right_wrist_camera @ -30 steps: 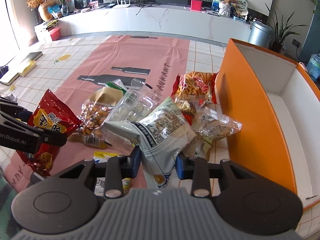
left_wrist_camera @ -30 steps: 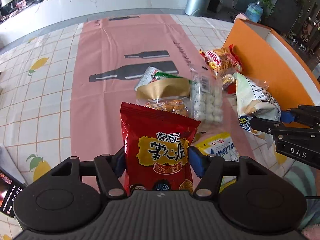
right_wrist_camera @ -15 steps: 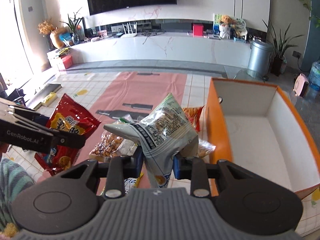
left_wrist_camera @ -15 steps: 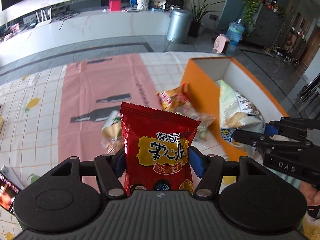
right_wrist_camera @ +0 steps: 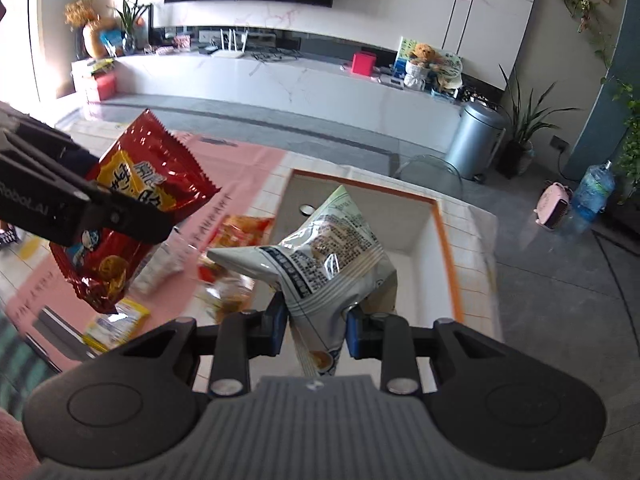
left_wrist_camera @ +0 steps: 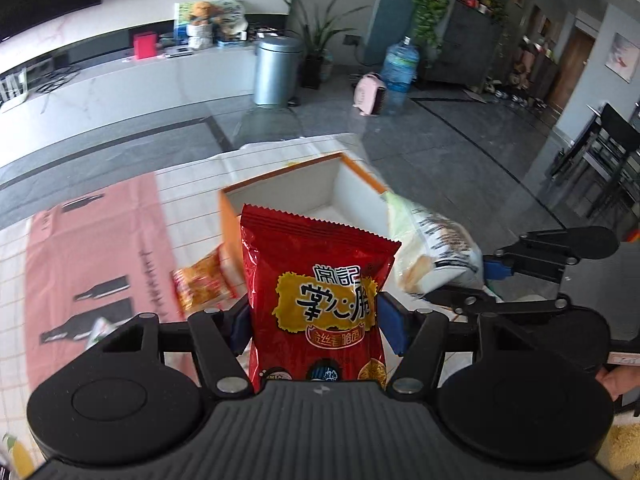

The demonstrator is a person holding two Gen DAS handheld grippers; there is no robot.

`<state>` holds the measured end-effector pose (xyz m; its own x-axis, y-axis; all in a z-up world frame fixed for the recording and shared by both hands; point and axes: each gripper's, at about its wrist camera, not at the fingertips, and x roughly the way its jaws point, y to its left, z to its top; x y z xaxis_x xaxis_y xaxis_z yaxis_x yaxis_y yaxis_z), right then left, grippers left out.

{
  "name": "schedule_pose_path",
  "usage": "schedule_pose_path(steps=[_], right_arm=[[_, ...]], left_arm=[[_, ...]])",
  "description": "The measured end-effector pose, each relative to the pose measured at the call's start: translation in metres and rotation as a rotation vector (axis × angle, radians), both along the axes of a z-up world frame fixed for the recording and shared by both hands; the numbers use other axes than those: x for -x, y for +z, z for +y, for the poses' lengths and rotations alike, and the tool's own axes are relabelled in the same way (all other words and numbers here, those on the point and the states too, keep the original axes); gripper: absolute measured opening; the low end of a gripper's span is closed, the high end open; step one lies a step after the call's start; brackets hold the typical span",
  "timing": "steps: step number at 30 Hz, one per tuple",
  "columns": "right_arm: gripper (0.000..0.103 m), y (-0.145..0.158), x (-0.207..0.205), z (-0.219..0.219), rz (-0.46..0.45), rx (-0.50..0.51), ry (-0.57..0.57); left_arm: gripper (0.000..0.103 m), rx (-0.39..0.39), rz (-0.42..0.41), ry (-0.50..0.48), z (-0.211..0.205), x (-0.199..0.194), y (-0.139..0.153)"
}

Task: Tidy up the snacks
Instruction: 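Lift both bags and carry them over the orange box, then open both tools to drop the bags into the box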

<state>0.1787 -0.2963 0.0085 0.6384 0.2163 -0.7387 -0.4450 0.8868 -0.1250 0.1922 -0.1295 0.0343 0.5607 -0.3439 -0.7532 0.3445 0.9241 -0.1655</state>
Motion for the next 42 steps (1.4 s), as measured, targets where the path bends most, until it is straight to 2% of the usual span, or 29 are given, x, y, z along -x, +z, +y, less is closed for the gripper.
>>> schedule_pose_path(steps=[4,7,11,16,19,22,30,34,38,42], right_arm=[[0.026,-0.015,-0.027,-0.020,0.041,0.107,0.028],[0.026,-0.029,-0.047,-0.029,0.086,0.150,0.073],[0.026,-0.050,-0.065,-0.029,0.130,0.217,0.158],[0.026,-0.074,-0.082,-0.024,0.197,0.268,0.227],[0.026,-0.086,-0.094,-0.021,0.253,0.277,0.246],[0.026,-0.096,-0.102,-0.022,0.309,0.283,0.266],[0.027,-0.117,-0.122,-0.026,0.457,0.286,0.269],[0.029,-0.118,-0.135,-0.031,0.489,0.269,0.250],[0.035,-0.119,-0.139,-0.030,0.498,0.273,0.238],[0.036,-0.116,-0.141,-0.028,0.498,0.277,0.224]], left_arm=[[0.072,-0.019,0.026,-0.051,-0.030,-0.027,-0.012],[0.072,-0.040,0.065,-0.082,-0.046,-0.047,-0.030],[0.072,-0.052,0.138,-0.135,-0.059,-0.068,-0.055],[0.072,-0.097,0.188,-0.202,-0.073,-0.085,-0.083],[0.072,-0.095,0.234,-0.233,-0.078,-0.096,-0.096],[0.072,-0.126,0.273,-0.275,-0.086,-0.104,-0.108],[0.073,-0.201,0.377,-0.286,-0.100,-0.112,-0.127],[0.082,-0.231,0.396,-0.278,-0.104,-0.109,-0.133],[0.083,-0.226,0.406,-0.269,-0.106,-0.112,-0.135],[0.086,-0.215,0.399,-0.262,-0.104,-0.111,-0.131]])
